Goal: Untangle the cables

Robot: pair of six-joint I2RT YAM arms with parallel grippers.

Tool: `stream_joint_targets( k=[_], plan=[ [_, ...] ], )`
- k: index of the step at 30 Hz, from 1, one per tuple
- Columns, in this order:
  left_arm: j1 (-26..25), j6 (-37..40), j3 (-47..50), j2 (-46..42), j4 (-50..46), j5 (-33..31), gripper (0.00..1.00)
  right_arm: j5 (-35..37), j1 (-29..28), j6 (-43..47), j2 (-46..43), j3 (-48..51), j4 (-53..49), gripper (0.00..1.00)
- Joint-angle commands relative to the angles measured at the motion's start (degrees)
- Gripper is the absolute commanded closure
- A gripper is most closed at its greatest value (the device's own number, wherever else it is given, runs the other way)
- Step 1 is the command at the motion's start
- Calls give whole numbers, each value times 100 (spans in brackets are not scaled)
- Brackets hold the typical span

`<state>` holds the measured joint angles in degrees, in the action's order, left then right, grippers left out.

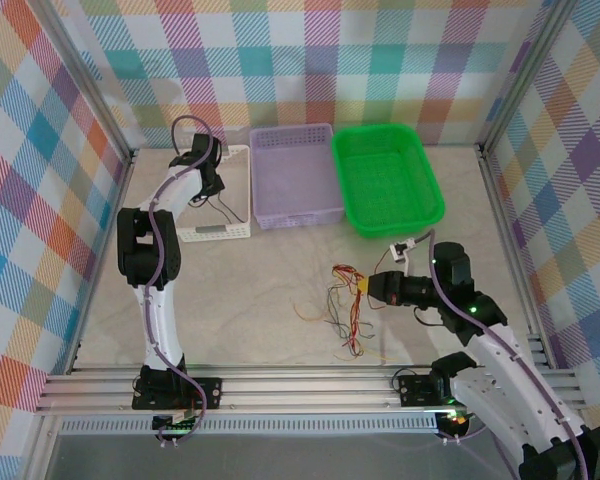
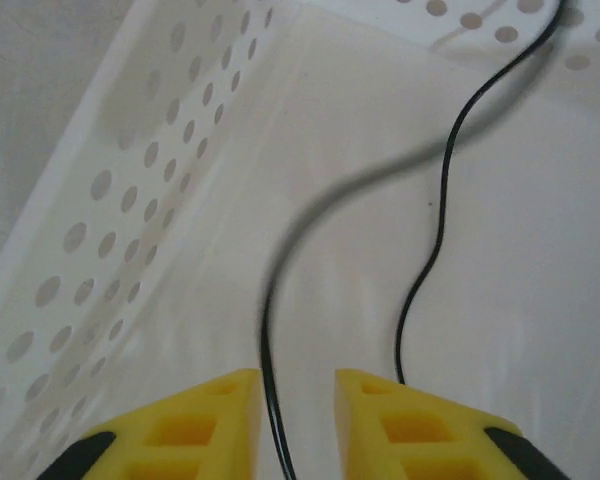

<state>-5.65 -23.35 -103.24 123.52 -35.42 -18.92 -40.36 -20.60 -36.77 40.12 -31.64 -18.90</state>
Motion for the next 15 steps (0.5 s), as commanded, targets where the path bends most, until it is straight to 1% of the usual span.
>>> stream_joint_targets(
  k=[1,5,6,7,12,13,15],
  plan=[
    [88,25,-178,-75,53,119,59,194,-97,84,63,-130,277,100],
    [89,-76,-142,-446,36,420,40,174,-126,62,298,-284,420,100],
    [87,-146,-97,-575,71,571,34,169,-133,65,372,-349,436,100],
    [84,-203,-57,-685,102,753,30,160,-139,69,427,-400,458,100],
    [90,-449,41,-1148,-90,1120,20,123,-146,48,612,-653,561,100],
    [88,-500,86,-1275,-126,1207,17,127,-146,44,659,-697,567,100],
    [89,-642,235,-1567,-149,1399,15,117,-146,47,768,-792,588,100]
  ],
)
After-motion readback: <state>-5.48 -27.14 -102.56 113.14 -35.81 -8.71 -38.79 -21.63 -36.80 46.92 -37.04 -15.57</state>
